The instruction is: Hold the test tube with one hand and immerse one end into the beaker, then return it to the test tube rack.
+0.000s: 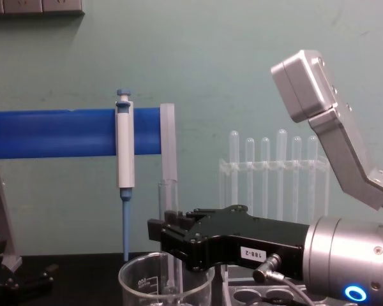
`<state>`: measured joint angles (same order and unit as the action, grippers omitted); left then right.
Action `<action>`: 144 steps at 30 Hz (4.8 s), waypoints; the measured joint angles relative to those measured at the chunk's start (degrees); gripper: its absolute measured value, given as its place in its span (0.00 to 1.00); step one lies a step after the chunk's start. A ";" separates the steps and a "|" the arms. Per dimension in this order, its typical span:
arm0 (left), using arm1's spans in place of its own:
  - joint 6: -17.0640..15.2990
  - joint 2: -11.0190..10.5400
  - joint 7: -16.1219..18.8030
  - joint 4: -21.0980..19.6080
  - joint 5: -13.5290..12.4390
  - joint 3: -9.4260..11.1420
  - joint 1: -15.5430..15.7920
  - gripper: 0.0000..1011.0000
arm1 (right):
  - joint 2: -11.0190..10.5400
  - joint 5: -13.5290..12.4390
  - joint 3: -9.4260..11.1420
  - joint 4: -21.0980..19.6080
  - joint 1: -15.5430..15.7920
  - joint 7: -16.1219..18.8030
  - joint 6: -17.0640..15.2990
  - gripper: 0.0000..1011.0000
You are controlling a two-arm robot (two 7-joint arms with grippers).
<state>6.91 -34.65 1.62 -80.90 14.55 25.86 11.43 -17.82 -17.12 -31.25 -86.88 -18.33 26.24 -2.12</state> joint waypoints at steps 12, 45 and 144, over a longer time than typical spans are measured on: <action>0.00 0.00 0.00 0.00 0.00 0.00 0.00 0.99 | 0.00 0.00 0.00 0.00 0.00 0.00 0.00 0.22; 0.00 0.00 0.00 0.00 0.00 0.00 0.00 0.99 | 0.00 0.00 0.00 0.00 0.00 0.00 0.00 0.22; 0.00 0.00 0.00 0.00 0.00 0.00 0.00 0.99 | -7.82 -6.43 6.98 -20.91 1.11 -3.47 -9.25 0.22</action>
<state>6.91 -34.65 1.62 -80.90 14.55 25.86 11.44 -25.63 -23.56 -24.27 -107.79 -17.22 22.77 -11.37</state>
